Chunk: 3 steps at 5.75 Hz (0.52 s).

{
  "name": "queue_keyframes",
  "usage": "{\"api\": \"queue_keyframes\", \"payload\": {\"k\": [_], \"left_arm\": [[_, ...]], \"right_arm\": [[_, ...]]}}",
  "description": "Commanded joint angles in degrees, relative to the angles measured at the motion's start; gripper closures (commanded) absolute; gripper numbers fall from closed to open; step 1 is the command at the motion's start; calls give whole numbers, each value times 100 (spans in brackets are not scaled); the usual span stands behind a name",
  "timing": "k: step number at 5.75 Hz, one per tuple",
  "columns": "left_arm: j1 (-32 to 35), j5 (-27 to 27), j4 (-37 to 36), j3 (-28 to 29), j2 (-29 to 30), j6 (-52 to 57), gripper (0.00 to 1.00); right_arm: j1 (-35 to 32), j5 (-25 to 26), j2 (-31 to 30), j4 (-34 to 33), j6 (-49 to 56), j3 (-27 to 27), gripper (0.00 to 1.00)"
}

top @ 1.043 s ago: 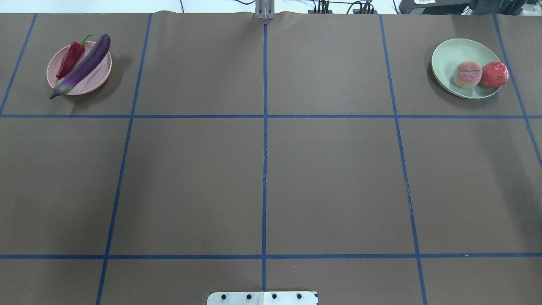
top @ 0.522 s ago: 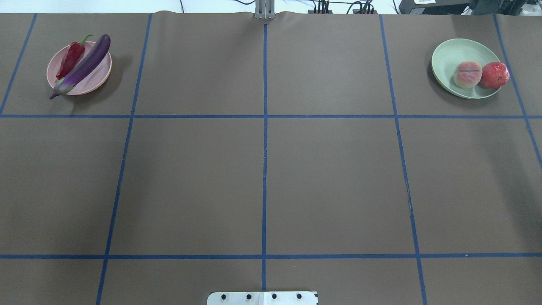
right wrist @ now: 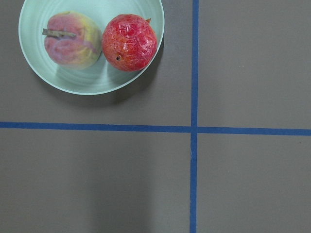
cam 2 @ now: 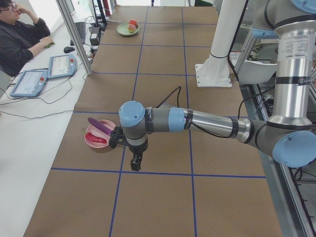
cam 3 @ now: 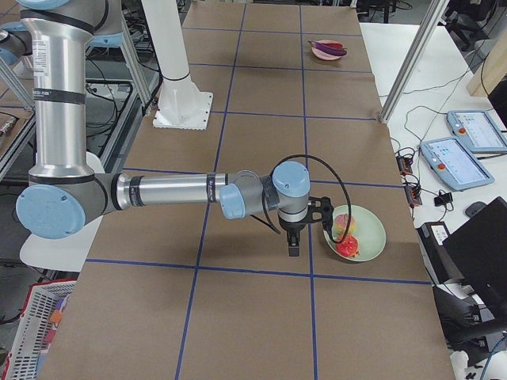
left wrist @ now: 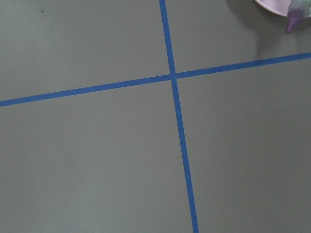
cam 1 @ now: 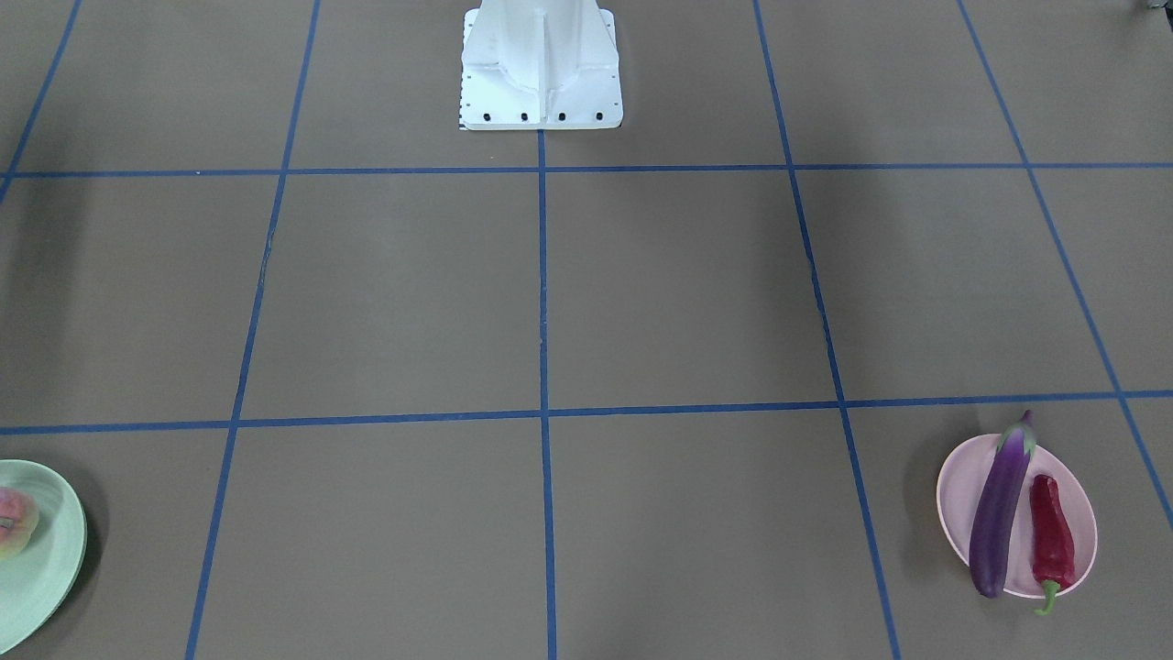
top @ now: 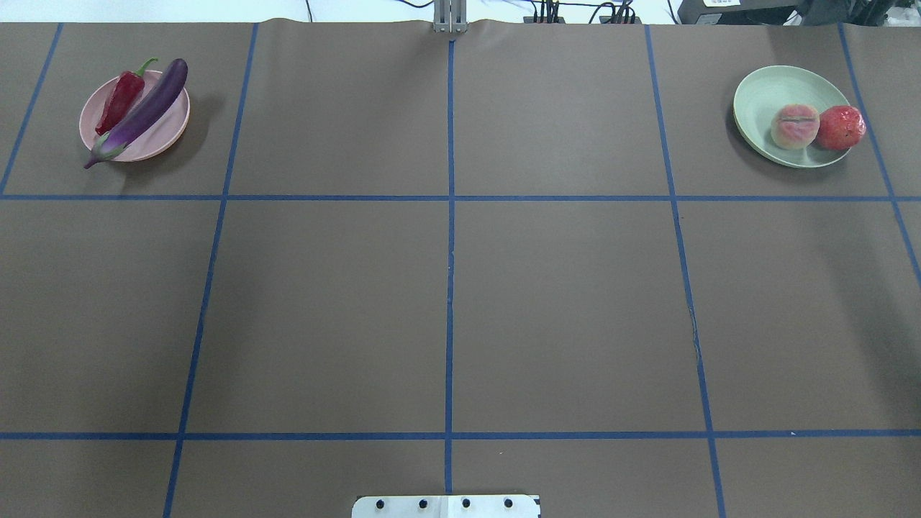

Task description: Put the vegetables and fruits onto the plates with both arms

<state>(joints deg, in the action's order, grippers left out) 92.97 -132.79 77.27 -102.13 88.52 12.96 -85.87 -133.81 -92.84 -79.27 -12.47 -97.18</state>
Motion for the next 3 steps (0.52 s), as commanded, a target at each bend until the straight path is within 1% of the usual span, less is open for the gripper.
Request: {"api": "queue_keyframes", "payload": {"k": [1,3], "left_arm": [[2,-27,16,-26,8,13,0],[2,-28,16,-96,8,13,0]], "right_arm": [[0,-22,-15,-9,8,-2,0],[0,-66,-15,-18,8,-20,0]]}}
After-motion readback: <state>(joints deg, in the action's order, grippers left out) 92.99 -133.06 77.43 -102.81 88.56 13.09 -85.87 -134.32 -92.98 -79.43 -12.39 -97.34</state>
